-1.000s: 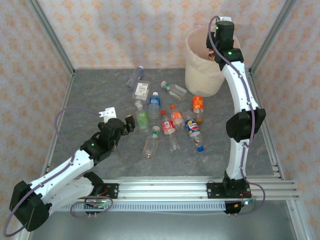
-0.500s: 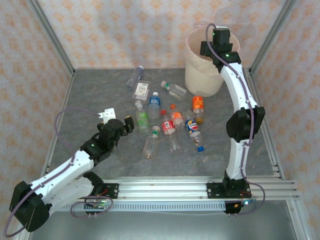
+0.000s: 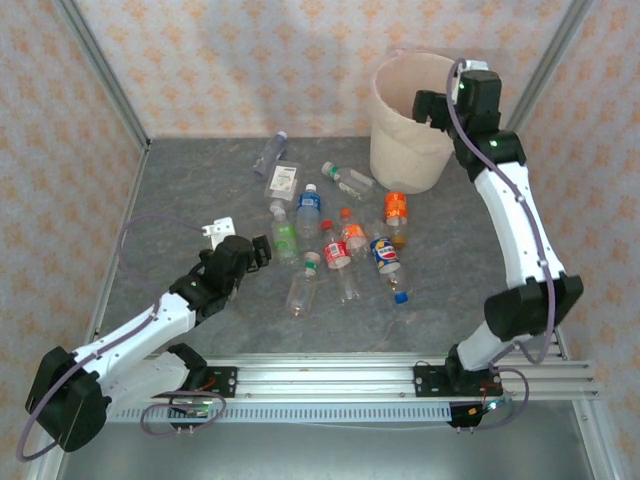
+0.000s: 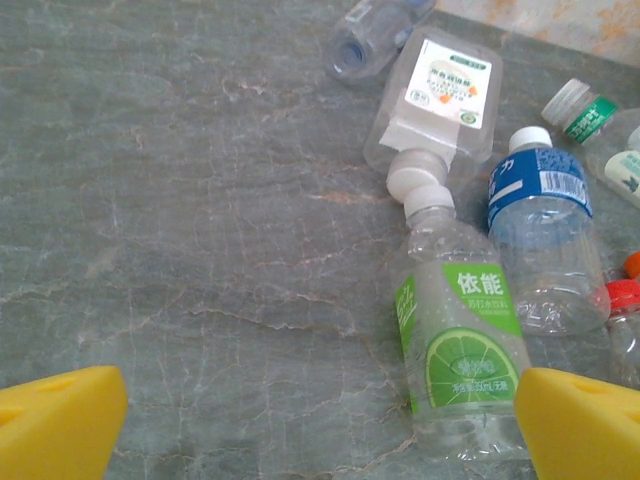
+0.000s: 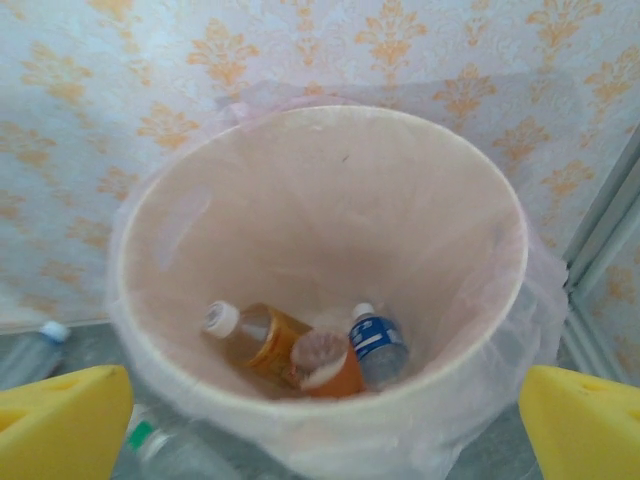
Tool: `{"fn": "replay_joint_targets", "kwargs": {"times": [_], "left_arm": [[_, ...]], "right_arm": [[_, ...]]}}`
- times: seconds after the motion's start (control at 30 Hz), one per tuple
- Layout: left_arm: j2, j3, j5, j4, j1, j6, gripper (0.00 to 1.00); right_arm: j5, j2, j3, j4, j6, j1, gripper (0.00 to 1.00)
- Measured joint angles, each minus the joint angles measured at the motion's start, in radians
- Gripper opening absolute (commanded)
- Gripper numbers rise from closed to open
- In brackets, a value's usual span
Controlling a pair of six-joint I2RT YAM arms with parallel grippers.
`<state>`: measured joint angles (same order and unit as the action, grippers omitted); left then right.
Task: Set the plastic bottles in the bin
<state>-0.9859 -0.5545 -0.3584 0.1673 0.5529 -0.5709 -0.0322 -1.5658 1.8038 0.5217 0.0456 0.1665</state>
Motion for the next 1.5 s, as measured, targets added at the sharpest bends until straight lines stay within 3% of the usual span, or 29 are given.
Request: {"fn": "replay_joint_targets", "kwargs": {"times": [0.23,0.43,0.9,1.2,1.5], "left_arm": [[-0.060,-0.026,0.011,0.000,-0.006,-0.032,1.00],[-0.101,-0.047,0.008,-0.001,-0.014,-0.073,1.00],[-0.110,-0.049,0.002,0.001,-0.019,-0.148,1.00],[-0.119,-0.051,0.002,0.001,-0.030,-0.159,1.00],[-0.164,-0.065,0.003,0.002,-0.031,-0.159,1.00]], "right_arm": [[-0.105,0.248,-0.371,-0.080,-0.125,0.022,0.99],[-0.177,0.328,-0.637,-0.100,-0.203,0.027,0.99],[-0.140,0.007,-0.772,-0.257,-0.341,0.081,0.97],[-0.004,-0.161,-0.761,-0.338,-0.420,0.097,0.92],[0.055,-0.198,-0.755,-0.347,-0.415,0.091,0.82]]}}
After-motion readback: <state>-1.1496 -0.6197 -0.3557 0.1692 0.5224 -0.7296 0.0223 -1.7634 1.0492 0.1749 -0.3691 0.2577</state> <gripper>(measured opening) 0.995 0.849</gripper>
